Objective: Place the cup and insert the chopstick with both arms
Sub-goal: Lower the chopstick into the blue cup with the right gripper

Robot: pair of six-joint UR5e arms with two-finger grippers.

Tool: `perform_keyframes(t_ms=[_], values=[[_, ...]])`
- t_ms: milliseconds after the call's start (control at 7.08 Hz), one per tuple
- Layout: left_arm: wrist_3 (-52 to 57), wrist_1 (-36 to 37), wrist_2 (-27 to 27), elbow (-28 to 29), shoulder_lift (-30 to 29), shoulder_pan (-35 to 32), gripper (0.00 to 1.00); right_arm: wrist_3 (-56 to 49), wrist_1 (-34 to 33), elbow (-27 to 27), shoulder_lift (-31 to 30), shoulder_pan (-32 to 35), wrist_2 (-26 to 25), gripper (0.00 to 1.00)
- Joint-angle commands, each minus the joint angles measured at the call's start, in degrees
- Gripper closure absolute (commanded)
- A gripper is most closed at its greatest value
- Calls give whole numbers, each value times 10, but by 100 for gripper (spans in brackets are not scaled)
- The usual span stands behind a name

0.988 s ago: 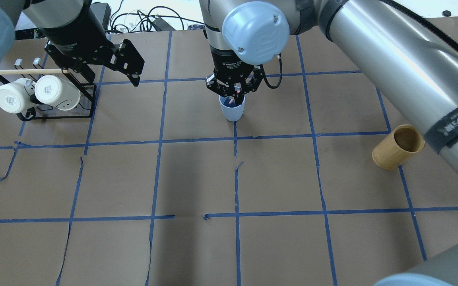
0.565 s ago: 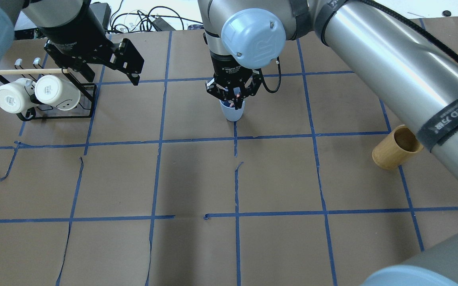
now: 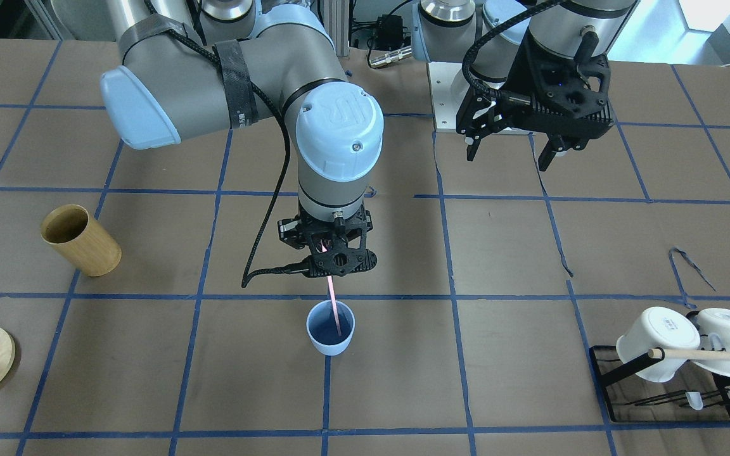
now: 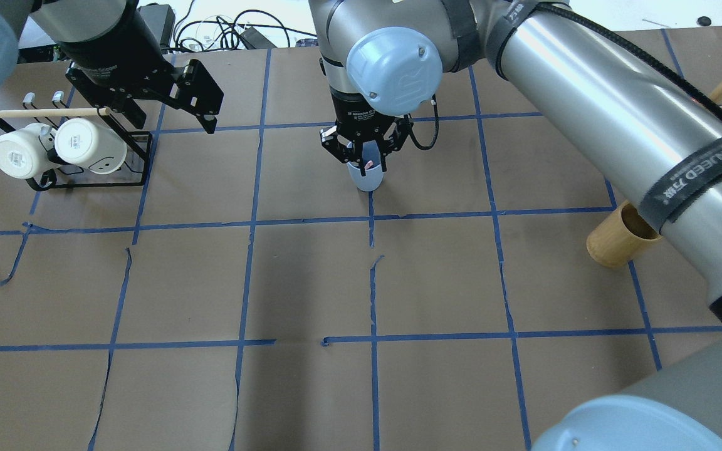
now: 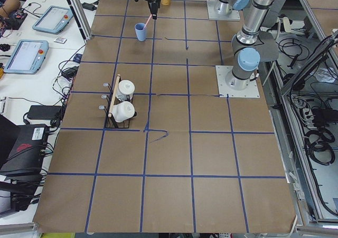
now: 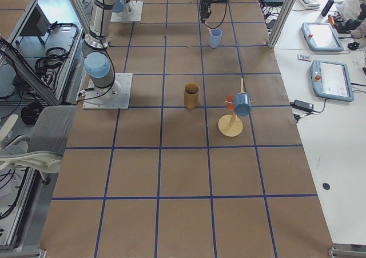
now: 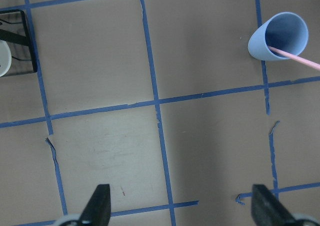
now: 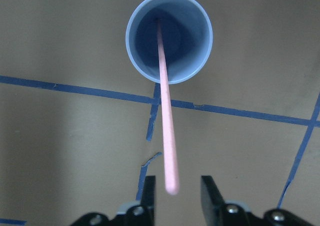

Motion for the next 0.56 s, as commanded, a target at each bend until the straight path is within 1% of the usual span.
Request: perform_keyframes(t_ms=[0,282,424], values=[[0,0,0,-1,0,0,0,-1,-2,0,-2,0,0,32],[0,0,0,-1,1,0,0,-11,0,-5,-15,-12,1,28],[0,0,0,-1,0,0,0,-12,9,7,-41,-31,-1,21]])
